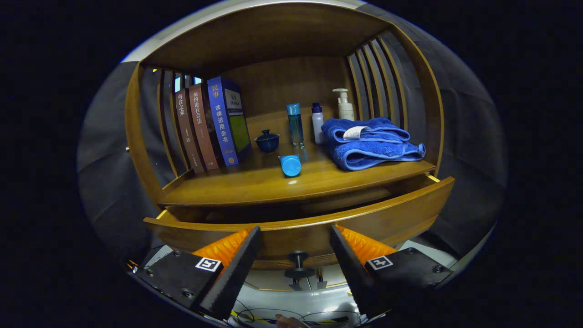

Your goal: Pull open the drawer, take out the items inside it, and place them on the countertop above the cabinet.

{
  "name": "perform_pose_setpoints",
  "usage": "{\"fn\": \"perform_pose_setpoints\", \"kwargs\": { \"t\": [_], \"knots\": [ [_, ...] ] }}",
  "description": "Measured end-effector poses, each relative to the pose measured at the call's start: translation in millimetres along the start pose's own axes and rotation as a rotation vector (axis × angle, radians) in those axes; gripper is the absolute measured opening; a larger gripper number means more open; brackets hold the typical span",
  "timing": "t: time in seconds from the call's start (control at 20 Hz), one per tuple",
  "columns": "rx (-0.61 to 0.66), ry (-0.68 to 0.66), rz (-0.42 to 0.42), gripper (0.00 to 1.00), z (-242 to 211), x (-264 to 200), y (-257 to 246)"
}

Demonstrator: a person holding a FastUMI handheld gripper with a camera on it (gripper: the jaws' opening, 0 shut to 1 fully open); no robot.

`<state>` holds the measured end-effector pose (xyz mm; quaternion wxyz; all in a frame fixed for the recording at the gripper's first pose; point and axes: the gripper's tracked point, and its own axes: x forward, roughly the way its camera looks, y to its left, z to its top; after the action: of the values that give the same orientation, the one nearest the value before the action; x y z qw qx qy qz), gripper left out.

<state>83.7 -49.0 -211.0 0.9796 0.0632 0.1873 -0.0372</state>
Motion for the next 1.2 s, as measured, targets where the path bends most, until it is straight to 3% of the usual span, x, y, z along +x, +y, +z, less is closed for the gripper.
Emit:
{"fn": "perform_pose_setpoints", "kwargs": {
  "t": [0.5,1.2],
  "knots": [
    [-0.016,-0.025,-0.016,1.00,7,31,8],
    [-0.061,-0.028,0.020,1.00,11,28,8]
  ]
}}
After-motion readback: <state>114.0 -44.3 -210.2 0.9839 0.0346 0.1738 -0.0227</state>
